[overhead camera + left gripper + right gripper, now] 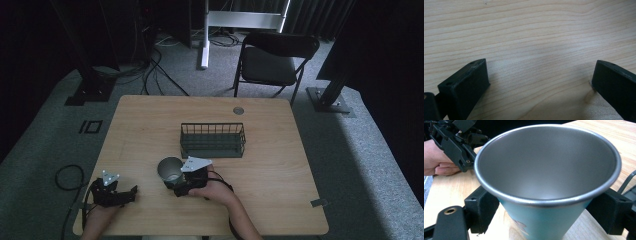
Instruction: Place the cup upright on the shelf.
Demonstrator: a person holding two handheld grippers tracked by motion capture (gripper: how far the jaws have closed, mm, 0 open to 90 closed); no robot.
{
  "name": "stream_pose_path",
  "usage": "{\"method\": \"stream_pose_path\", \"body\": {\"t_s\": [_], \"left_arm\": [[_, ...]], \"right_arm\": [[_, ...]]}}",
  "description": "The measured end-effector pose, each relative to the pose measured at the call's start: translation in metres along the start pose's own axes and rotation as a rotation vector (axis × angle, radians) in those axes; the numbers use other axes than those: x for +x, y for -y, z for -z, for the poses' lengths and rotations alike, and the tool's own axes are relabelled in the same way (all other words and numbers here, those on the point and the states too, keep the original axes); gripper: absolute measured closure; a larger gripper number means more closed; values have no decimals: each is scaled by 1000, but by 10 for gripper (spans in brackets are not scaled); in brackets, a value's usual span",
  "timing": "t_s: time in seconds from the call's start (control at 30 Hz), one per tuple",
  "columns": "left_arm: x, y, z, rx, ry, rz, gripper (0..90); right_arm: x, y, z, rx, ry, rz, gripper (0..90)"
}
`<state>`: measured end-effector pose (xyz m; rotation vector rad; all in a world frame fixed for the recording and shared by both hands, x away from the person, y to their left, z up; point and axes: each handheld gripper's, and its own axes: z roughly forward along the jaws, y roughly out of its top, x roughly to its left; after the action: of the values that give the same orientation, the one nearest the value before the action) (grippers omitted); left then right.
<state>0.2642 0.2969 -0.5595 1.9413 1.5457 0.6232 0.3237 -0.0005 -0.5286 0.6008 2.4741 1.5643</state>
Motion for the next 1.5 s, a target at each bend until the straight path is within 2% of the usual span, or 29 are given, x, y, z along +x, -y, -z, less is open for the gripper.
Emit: {"method": "stream_pose_path", "body": {"t_s": [0.23,0.37,0.7,0.93,1.0,1.27,1.37,1.4,1.43,1.47,1.5], "left_arm": [[0,0,0,0,0,0,14],[0,0,0,0,0,0,15],[0,0,0,-2,-1,1,14],[0,0,0,0,0,1,14],[0,0,0,1,0,1,14],[0,0,0,-1,-1,3,14],[0,0,0,-1,-1,2,14],[0,0,0,-1,0,1,14],[0,0,0,0,0,2,14],[0,0,0,-1,0,1,14],[0,0,0,-1,0,1,14]], "right_arm": [[1,-7,2,-20,15,-16,158],[1,-16,7,-55,24,-23,159],[0,-43,22,-86,27,-26,159],[-7,-62,35,-152,99,-29,159],[-10,-69,41,-179,135,-32,159],[-21,-83,54,-211,214,-19,159],[-25,-86,58,-219,238,-27,159],[-29,-89,62,-234,271,-31,159],[-29,-89,62,-234,271,-31,159],[-33,-92,65,-251,303,-48,159],[-33,-92,65,-251,303,-48,159]]}}
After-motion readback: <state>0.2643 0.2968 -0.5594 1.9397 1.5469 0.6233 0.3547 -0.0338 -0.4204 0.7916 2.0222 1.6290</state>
